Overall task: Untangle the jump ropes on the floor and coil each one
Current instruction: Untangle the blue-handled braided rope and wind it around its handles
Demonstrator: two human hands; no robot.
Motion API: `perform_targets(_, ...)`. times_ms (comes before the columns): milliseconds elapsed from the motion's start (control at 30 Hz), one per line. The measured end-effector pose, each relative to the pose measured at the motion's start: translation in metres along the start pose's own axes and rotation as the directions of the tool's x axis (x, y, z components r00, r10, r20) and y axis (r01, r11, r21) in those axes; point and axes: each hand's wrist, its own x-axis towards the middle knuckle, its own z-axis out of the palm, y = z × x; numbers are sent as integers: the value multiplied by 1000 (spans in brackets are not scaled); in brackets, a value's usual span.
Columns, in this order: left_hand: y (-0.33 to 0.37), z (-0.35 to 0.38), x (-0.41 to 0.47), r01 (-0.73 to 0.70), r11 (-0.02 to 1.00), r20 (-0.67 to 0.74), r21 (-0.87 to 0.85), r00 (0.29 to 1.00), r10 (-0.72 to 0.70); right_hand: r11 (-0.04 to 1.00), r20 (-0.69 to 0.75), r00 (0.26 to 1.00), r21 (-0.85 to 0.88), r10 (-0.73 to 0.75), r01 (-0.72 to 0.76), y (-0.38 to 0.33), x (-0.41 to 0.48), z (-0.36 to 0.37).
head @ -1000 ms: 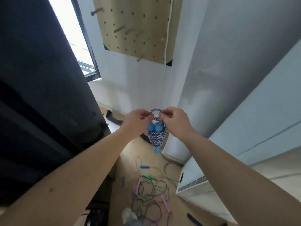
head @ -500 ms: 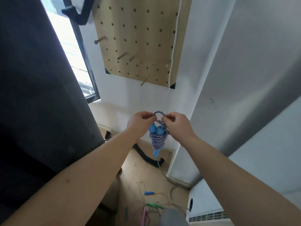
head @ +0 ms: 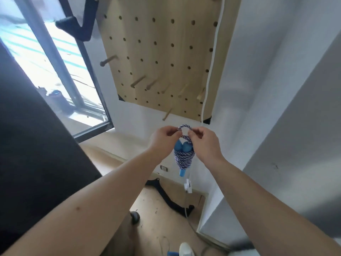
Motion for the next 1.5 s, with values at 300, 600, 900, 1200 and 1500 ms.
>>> perform_targets(300,35,46,141,-20,1000,32,23,999,19,1000,-258,966,-2,17,-18,6,120,-6)
perform_targets(600,23,66,182,38,999,-71,22,997,-37,993,-298,947,29,118,-115,19,170,-3)
perform_targets(900,21,62,178,-97,994,-26,-42,995,96,1000,-161,987,-18,-12,10,27,161,3)
perform_targets(1200,33,60,179,-200,966,16,162,980,200,995,-204,974,9,97,-98,20,170,-2)
perform_targets(1500,22,65,193,-158,982,-11,108,987,160,987,-199,967,65,157,-147,24,187,2)
